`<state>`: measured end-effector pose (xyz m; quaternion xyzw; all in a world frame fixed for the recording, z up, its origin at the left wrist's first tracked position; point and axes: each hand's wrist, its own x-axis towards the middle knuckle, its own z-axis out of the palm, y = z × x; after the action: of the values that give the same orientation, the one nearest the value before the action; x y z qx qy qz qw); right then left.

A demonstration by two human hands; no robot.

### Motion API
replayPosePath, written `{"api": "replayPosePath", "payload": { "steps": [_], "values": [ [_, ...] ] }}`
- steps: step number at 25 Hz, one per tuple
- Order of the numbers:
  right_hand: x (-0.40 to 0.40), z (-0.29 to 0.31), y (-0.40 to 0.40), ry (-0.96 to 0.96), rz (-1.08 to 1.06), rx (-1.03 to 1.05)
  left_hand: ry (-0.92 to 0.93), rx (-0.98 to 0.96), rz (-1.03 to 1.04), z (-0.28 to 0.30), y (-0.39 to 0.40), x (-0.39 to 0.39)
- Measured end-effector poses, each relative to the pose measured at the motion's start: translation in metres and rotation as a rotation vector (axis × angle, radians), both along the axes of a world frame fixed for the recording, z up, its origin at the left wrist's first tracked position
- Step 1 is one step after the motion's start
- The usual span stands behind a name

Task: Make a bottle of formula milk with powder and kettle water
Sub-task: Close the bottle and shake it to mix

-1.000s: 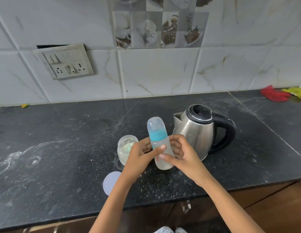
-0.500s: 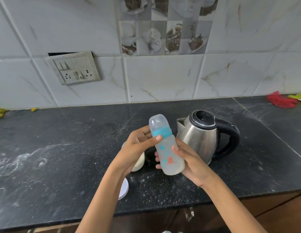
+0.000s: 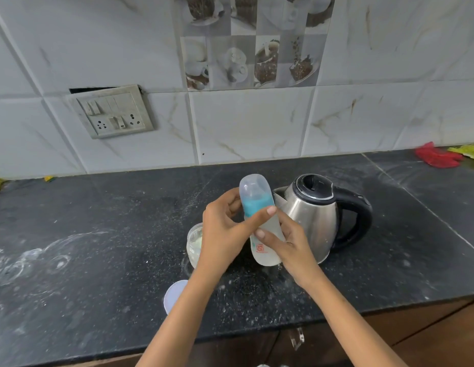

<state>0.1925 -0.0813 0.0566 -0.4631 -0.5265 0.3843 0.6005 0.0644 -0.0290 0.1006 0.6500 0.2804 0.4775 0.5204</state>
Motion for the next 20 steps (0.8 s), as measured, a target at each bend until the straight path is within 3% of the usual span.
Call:
{"api": "replayPosePath", "payload": {
  "steps": [4,8,10,13,16,18,20],
  "values": [
    [0.001,0.015,0.001,0.373,0.265,-0.143,0.012,-0.092,-0.349,0.014,0.023,-0.012],
    [-0.006,0.019,0.003,0.634,0.561,-0.186,0.043,-0.135,-0.487,0.017,0.033,-0.011],
    [-0.008,0.022,0.002,0.669,0.605,-0.187,0.060,-0.137,-0.520,0.019,0.036,-0.012],
    [0.003,0.026,-0.001,0.438,0.392,-0.132,0.072,-0.046,-0.488,0.024,0.034,-0.019],
    [0.018,0.027,0.000,-0.027,0.038,-0.079,0.115,0.139,-0.236,0.028,0.025,-0.019],
    [0.019,0.024,0.003,-0.279,-0.034,-0.071,0.176,0.232,-0.089,0.024,0.017,-0.012],
    [0.017,0.017,0.007,-0.360,-0.057,-0.077,0.255,0.268,0.020,0.016,0.013,-0.004]
  ]
}}
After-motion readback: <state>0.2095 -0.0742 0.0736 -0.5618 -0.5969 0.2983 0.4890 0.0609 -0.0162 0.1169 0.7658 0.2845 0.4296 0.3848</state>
